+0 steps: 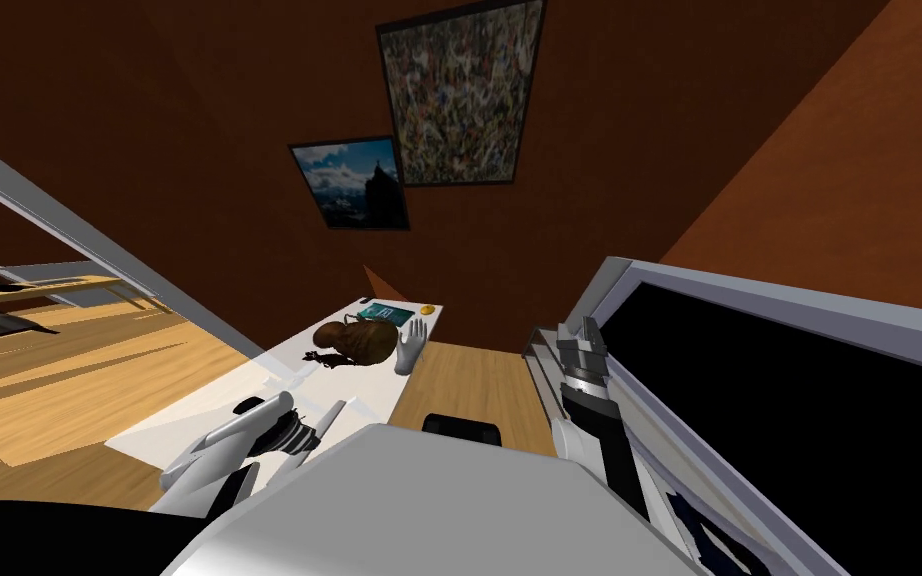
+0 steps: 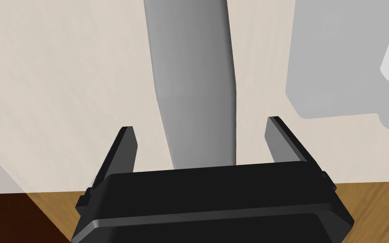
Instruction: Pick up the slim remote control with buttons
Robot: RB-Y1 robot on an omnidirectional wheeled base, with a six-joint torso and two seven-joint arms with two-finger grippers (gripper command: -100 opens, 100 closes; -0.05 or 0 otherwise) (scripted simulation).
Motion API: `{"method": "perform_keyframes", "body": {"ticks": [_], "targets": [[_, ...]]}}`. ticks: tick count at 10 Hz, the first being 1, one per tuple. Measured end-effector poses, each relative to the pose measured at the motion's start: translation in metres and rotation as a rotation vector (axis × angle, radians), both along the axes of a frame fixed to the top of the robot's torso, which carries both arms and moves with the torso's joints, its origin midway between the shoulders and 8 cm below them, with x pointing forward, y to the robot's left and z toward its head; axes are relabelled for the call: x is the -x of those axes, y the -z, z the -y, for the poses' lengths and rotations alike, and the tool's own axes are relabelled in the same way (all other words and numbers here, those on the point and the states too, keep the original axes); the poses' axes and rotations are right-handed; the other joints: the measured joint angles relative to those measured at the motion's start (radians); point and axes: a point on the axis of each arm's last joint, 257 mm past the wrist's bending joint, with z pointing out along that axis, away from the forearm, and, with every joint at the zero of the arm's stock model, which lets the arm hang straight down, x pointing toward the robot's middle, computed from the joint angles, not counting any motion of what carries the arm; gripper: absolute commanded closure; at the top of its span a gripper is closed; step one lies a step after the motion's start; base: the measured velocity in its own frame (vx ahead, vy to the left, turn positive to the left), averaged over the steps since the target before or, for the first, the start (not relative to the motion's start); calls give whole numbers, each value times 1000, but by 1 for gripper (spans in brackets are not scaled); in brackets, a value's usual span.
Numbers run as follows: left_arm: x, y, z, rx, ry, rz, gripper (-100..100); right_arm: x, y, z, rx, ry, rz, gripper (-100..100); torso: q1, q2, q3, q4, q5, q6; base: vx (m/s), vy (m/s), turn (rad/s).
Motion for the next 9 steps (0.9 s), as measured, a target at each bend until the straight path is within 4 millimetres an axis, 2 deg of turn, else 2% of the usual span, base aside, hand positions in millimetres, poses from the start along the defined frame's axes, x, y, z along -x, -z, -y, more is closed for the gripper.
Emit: {"method": "perform_keyframes", "body": {"ticks": [1, 2, 3, 6, 7, 9], "targets": [[3, 3, 9, 34, -22, -7, -100, 0, 0, 0, 0, 0, 0, 0, 2, 1, 0, 0, 0, 0, 68, 45, -1], [4, 3, 11, 40, -26, -9, 0, 0, 0, 0, 0, 0, 0, 0, 0, 6, 3, 1, 0, 0, 14, 8, -3], [4, 3, 11, 39, -25, -9, -100, 0, 0, 0, 0, 0, 0, 0, -3, 9, 5, 2, 0, 0, 18, 27, 39], [3, 21, 24, 40, -17, -8, -100, 0, 0, 0, 0, 0, 0, 0, -1, 11, 6, 2, 0, 0, 17, 36, 25], [3, 22, 24, 38, -16, -7, 100, 0, 0, 0, 0, 0, 0, 0, -2, 11, 6, 2, 0, 0, 0, 0, 0], [3, 22, 25, 42, -17, -8, 100, 0, 0, 0, 0, 0, 0, 0, -2, 12, 7, 2, 0, 0, 0, 0, 0]]}}
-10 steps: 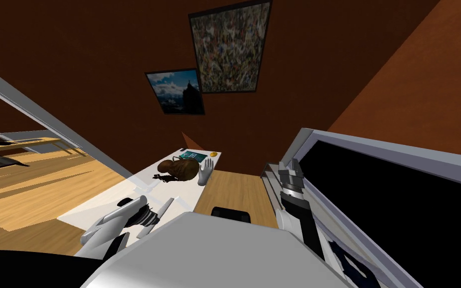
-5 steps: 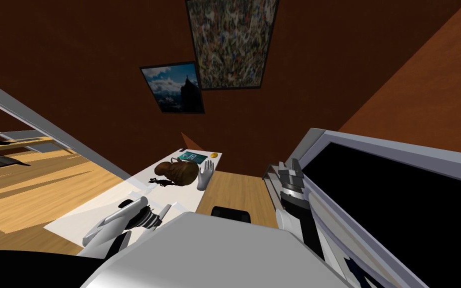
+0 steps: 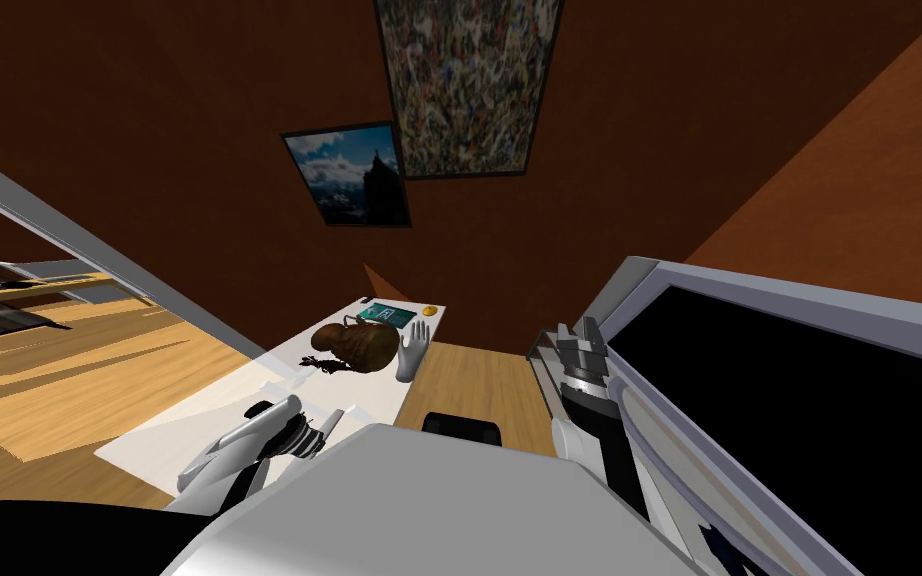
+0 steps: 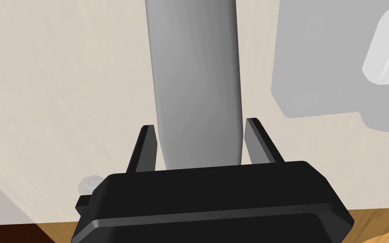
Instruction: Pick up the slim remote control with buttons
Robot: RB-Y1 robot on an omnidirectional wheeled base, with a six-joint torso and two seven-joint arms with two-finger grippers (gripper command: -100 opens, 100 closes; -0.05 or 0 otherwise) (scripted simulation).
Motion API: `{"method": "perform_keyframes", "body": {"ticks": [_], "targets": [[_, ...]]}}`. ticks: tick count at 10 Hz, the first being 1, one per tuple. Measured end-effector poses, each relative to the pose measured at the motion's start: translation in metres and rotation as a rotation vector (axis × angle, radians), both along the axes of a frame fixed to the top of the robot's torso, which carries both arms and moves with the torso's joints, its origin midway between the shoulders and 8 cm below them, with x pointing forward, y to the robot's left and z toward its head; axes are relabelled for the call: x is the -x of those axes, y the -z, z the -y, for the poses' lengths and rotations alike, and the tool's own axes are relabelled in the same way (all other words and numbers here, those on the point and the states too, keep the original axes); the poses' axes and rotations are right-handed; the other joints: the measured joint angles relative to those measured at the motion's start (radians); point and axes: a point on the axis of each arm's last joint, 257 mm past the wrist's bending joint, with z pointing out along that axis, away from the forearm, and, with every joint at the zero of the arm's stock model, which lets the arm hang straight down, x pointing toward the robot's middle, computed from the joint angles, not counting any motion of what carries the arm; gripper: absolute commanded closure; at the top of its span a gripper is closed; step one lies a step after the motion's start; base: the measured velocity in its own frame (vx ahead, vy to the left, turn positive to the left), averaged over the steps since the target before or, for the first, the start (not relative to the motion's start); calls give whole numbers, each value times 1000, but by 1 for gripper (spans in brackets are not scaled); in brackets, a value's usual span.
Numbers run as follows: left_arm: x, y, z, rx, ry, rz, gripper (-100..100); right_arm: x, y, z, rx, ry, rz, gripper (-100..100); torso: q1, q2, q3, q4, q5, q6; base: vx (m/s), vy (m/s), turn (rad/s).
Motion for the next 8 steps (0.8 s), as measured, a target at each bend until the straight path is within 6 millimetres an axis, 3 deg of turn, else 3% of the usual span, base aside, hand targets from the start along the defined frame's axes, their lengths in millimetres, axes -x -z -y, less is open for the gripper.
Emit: {"method": "perform_keyframes", "body": {"ticks": [2, 3, 4, 7, 8], "targets": [[0, 0, 0, 0, 1, 0, 100, 0, 0, 0, 0, 0, 0, 0, 0, 0, 0, 0, 0, 0, 0, 0, 0], [0, 0, 0, -1, 1, 0, 0, 0, 0, 0, 0, 0, 0, 0, 0, 0, 0, 0, 0, 0, 0, 0, 0], [0, 0, 0, -1, 1, 0, 100, 0, 0, 0, 0, 0, 0, 0, 0, 0, 0, 0, 0, 0, -11, -27, -39], [0, -16, -13, -5, -6, 1, 100, 0, 0, 0, 0, 0, 0, 0, -3, 1, 1, 0, -1, 0, -16, -32, -24], [0, -16, -13, -3, -6, 0, 0, 0, 0, 0, 0, 0, 0, 0, -2, 1, 1, 0, -1, 0, 0, 0, 0]]}}
